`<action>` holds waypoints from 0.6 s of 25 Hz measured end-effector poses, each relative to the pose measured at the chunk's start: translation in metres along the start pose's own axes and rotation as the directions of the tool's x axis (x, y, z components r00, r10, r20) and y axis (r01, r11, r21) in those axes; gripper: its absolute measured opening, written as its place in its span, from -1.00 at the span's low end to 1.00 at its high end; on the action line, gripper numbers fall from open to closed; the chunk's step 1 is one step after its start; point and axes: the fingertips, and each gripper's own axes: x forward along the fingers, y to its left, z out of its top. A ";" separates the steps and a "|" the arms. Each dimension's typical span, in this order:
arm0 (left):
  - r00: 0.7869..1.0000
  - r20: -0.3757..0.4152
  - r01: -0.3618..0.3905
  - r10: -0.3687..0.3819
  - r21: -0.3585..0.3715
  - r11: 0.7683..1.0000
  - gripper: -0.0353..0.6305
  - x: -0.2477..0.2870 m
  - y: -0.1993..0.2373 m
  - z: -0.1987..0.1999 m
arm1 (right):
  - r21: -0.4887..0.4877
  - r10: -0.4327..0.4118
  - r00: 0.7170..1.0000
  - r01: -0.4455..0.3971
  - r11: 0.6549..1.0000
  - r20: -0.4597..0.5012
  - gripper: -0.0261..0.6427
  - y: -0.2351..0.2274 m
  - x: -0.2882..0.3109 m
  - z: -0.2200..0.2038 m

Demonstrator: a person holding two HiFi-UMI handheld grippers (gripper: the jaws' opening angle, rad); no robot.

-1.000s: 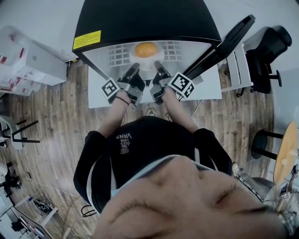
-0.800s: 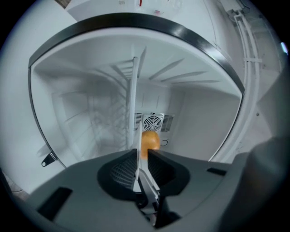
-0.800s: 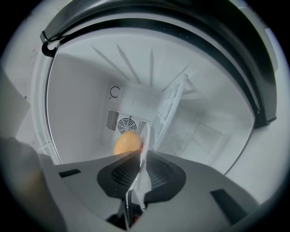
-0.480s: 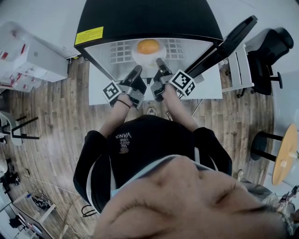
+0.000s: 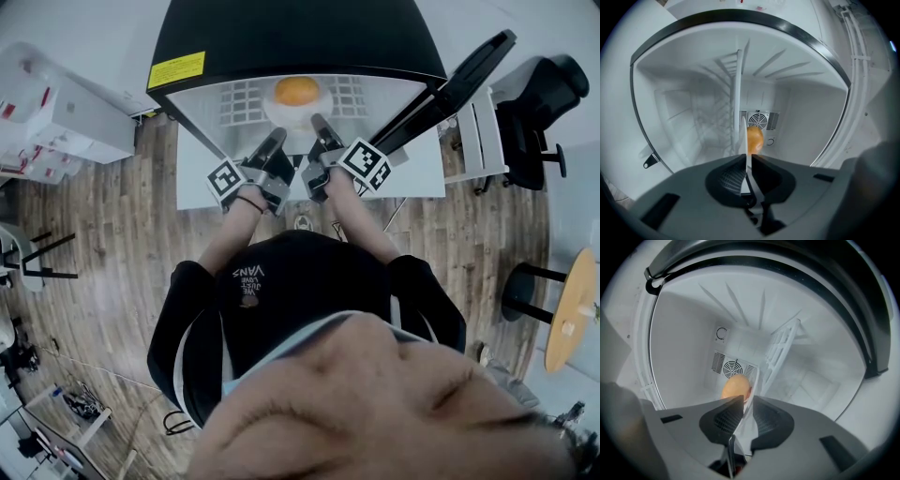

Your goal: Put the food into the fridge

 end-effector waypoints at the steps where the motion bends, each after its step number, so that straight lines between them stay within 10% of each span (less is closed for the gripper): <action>1: 1.000 0.002 0.002 -0.002 -0.001 1.000 -0.76 0.000 0.000 0.000 | 0.000 0.002 1.000 -0.002 1.000 -0.002 -0.76 0.000 0.000 0.000; 15: 1.000 0.013 -0.002 0.002 -0.001 1.000 -0.76 0.000 0.000 0.005 | -0.071 0.019 1.000 -0.021 0.997 -0.019 -0.56 0.007 -0.012 -0.001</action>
